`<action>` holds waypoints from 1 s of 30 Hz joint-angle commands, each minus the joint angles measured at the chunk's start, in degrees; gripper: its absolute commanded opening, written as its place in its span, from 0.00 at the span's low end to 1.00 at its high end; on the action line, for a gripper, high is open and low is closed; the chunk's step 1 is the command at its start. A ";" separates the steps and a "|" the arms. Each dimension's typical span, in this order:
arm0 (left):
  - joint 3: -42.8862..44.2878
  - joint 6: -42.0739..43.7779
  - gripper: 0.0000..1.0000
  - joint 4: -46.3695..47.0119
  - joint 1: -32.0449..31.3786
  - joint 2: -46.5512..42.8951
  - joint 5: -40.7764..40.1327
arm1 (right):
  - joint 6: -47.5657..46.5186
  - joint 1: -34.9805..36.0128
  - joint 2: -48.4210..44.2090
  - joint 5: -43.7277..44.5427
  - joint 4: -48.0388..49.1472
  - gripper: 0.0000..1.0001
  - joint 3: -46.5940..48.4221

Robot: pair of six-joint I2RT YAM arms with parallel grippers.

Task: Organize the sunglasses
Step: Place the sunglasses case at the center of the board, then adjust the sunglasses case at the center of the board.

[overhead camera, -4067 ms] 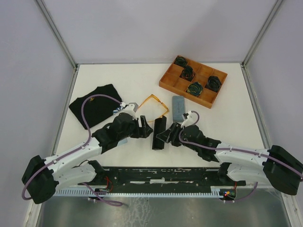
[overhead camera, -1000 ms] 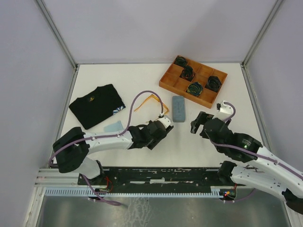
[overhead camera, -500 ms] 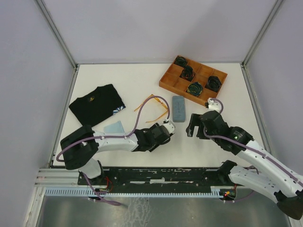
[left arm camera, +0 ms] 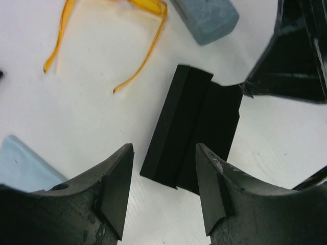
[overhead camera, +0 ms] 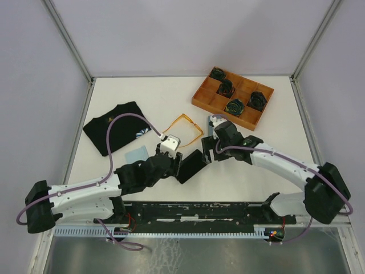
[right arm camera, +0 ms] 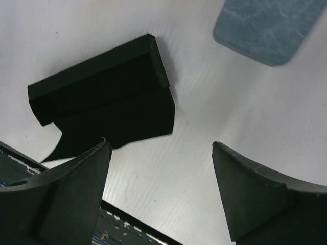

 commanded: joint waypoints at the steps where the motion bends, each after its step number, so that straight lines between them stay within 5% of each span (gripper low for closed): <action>1: -6.27 -15.75 0.59 -2.25 -0.08 -2.53 -0.81 | -7.53 -0.38 8.32 -4.17 8.11 0.82 6.23; 9: -12.76 -23.76 0.59 -2.58 -0.09 -10.46 0.15 | -13.66 -0.54 20.54 -4.38 7.93 0.56 12.68; 30: -6.14 -19.23 0.59 -3.66 -0.07 -8.84 -0.79 | -12.66 -1.24 31.28 -6.14 8.09 0.20 17.16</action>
